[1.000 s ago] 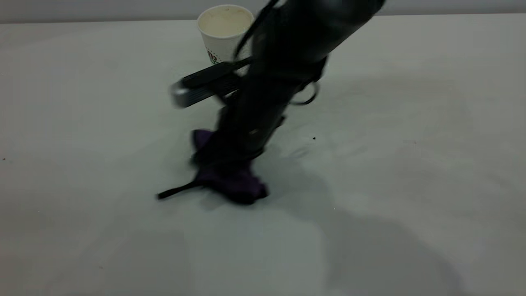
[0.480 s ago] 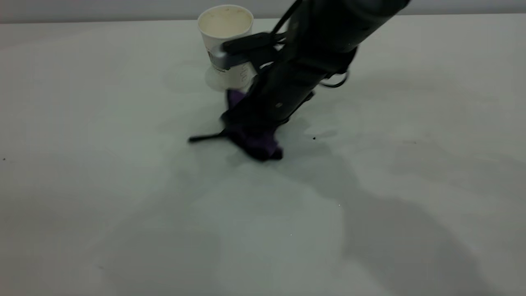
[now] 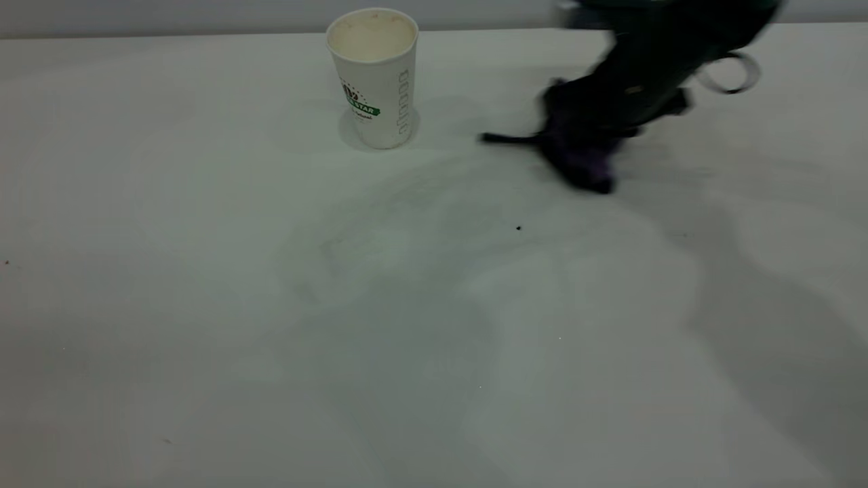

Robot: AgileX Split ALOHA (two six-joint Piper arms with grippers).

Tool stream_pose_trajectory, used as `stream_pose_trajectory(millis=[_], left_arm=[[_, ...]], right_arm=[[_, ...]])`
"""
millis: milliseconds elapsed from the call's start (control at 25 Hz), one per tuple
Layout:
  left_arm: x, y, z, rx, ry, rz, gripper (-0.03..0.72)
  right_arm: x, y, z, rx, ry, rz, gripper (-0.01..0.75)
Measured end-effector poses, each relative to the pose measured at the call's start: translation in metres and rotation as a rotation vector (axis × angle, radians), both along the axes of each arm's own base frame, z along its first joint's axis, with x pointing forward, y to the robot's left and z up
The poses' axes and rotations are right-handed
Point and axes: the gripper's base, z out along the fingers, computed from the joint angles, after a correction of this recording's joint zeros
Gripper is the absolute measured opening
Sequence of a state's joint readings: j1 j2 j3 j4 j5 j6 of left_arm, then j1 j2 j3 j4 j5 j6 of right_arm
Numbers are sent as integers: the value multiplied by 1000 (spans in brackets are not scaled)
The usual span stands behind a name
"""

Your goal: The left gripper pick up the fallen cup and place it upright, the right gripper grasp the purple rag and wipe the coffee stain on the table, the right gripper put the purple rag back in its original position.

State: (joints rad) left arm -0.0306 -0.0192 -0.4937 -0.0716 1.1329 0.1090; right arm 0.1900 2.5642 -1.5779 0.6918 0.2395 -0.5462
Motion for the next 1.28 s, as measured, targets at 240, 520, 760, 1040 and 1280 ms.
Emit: stream_pose_trajectory(millis=[240, 520, 760, 1040, 1280], left_arm=[[0, 0, 0, 1, 0, -1, 432], [0, 0, 0, 1, 0, -1, 432], [0, 0, 0, 2, 0, -2, 432], [0, 0, 0, 2, 0, -2, 432], [0, 0, 0, 2, 0, -2, 432]], right_arm=[[-3, -65, 24, -23, 122, 57, 525], [-14, -77, 158, -95, 97, 135, 726], [-74, -79, 287, -156, 137, 135, 726], [-173, -81, 393, -162, -29, 96, 726], [-280, -85, 412, -163, -149, 75, 719]])
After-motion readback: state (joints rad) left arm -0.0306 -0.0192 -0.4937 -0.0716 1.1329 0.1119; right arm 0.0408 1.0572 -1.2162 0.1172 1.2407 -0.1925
